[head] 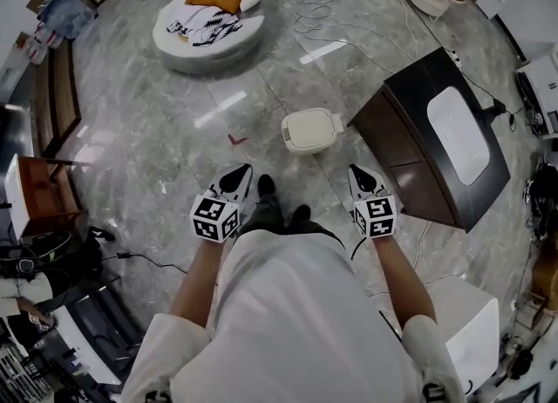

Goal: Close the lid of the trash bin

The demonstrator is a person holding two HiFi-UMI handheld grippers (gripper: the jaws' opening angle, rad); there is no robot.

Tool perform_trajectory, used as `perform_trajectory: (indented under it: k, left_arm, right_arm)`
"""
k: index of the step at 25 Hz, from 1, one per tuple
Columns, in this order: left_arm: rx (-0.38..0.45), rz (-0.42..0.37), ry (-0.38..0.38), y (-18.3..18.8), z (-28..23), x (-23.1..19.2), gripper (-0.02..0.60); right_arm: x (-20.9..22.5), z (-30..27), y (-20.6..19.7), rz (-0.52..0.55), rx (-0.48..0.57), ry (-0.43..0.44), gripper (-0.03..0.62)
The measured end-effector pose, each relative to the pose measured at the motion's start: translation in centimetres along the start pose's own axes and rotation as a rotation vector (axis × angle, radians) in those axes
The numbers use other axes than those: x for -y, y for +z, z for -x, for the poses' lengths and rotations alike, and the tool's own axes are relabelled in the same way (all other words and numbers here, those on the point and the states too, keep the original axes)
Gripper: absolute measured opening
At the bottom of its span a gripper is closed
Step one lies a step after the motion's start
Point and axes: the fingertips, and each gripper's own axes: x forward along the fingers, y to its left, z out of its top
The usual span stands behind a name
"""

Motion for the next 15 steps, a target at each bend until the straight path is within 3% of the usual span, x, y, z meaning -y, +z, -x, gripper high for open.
perform_trajectory:
  k: [10, 15]
  left_arm:
    - [0.043, -0.031, -0.007, 0.9, 3.3, -2.2, 0.018]
    - [0.035, -0.031, -0.039, 1.0, 3.9, -3.4, 0.017]
  right_arm:
    - [-1.6, 1.2, 2.2, 0.017, 0.055, -0.054, 0.029]
    - [-1.7, 2.0, 3.8, -0.039, 0.080, -0.119, 0.029]
